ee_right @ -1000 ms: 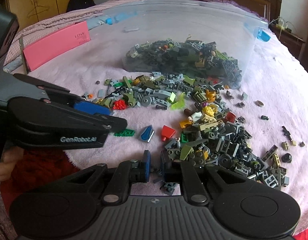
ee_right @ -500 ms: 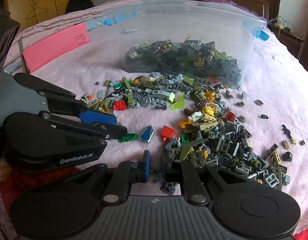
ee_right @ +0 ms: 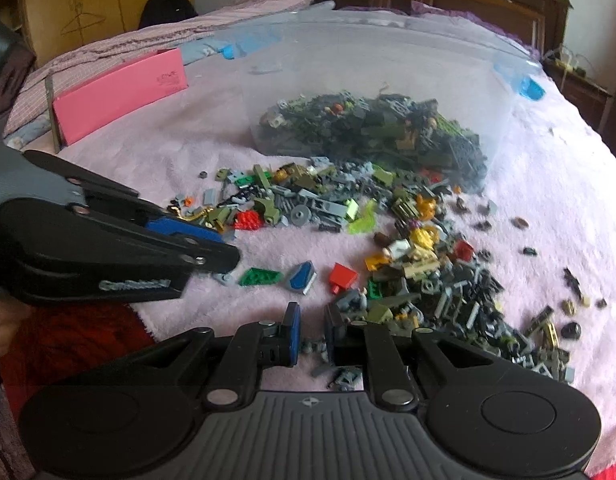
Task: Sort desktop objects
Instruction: 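Close the left tool on a small piece while the right tool grasps another piece, then carry held pieces over the clear box and open both tools to drop them, then move both open tools back down to the loose Lego pile, then close the left tool on a grey piece while the right tool grasps a small piece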
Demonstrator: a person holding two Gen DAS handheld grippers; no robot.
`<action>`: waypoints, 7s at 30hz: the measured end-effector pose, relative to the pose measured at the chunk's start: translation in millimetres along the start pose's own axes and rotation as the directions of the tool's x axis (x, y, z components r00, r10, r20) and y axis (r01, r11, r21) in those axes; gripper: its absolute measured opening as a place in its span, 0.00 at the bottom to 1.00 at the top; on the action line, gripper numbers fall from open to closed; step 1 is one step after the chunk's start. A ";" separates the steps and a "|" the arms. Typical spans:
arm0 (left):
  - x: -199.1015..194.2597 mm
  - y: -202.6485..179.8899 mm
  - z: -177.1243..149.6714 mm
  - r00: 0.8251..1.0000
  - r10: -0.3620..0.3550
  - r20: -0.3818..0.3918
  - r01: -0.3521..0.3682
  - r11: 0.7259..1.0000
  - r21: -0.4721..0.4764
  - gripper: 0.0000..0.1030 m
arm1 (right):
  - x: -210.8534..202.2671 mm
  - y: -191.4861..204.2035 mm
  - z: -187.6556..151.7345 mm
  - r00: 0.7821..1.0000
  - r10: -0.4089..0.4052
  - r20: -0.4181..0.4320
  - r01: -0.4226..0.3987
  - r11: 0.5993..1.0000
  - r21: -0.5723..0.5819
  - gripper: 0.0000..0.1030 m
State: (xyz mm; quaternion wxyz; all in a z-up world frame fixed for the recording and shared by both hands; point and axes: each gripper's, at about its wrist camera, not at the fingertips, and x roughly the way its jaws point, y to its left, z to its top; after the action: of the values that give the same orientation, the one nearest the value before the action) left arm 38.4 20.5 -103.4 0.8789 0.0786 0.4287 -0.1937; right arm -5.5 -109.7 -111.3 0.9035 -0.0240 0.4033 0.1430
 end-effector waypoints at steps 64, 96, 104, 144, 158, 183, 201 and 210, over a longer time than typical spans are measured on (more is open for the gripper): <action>-16.2 1.6 -39.5 0.997 0.066 -0.027 -0.067 0.998 -0.012 0.27 | -6.2 28.7 -13.7 0.996 0.033 -0.083 -0.035 0.999 -0.023 0.23; -60.5 -9.2 64.8 0.979 0.079 0.186 -0.071 0.996 -0.048 0.17 | -60.7 -13.9 56.7 0.986 -0.054 0.156 0.042 0.996 0.078 0.16; -60.2 -12.8 104.5 0.964 0.097 0.248 -0.091 0.995 -0.034 0.17 | -72.4 -31.7 88.8 0.970 -0.088 0.227 0.069 0.993 0.091 0.16; -23.5 21.4 160.0 0.938 0.157 0.310 -0.139 0.987 -0.079 0.17 | -27.4 -55.4 184.3 0.942 -0.143 0.303 0.140 0.990 0.032 0.16; -11.5 33.5 177.3 0.952 0.161 0.259 -0.141 0.985 -0.095 0.48 | -11.2 -67.9 205.2 0.940 -0.176 0.293 0.160 0.984 0.079 0.29; -31.0 29.7 32.2 0.976 0.210 0.061 -0.202 0.973 -0.109 0.82 | -33.3 -33.4 26.7 0.992 -0.069 0.106 0.049 0.982 0.182 0.34; -31.4 40.8 -9.3 0.985 0.174 -0.012 -0.173 0.971 -0.166 0.82 | 57.0 -5.3 66.0 0.996 -0.084 0.010 0.083 0.993 0.082 0.26; -34.4 34.3 -18.1 0.993 0.117 0.020 -0.112 0.977 -0.180 0.82 | 31.4 5.4 45.2 0.997 -0.073 -0.003 0.073 0.996 0.045 0.25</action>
State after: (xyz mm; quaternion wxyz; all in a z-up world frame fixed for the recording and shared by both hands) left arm 20.1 66.8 -88.6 0.8986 0.0210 0.4255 -0.1048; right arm 45.5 -89.8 -103.5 0.9082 -0.0182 0.4058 0.1008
